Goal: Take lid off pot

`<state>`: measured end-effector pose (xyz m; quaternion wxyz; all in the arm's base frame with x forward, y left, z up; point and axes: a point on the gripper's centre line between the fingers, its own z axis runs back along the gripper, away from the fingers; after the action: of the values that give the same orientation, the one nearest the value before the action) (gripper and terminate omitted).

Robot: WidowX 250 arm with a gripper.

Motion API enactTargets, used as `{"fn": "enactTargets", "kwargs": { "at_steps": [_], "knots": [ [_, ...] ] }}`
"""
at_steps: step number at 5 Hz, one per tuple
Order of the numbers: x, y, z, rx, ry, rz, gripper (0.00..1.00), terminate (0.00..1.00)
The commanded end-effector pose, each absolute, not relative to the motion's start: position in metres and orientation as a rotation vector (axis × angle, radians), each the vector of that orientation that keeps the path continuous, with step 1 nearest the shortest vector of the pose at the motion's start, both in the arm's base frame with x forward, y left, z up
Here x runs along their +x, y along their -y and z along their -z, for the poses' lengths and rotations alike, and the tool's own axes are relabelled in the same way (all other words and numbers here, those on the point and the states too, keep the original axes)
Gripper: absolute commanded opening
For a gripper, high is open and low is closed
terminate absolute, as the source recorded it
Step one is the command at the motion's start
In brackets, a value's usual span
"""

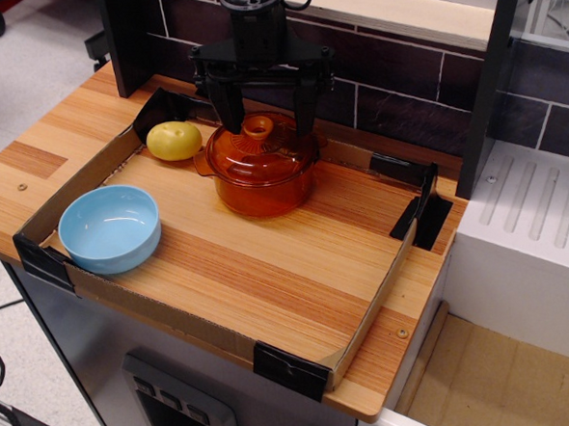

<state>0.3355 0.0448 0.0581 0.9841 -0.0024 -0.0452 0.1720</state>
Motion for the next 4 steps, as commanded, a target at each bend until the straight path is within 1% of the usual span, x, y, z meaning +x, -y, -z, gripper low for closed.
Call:
{"fn": "enactTargets", "kwargs": {
  "at_steps": [1,2,3,4],
  "knots": [
    [0.339,-0.043,-0.067,0.006,0.129,-0.349,0.0,0.0],
    [0.339,-0.046,-0.071,0.013,0.142,-0.373,0.0,0.0],
    [0.34,-0.051,-0.075,0.041,0.154,-0.391,0.0,0.0],
    [0.341,-0.058,-0.093,0.047,0.168,-0.412,0.0,0.0]
  ]
}}
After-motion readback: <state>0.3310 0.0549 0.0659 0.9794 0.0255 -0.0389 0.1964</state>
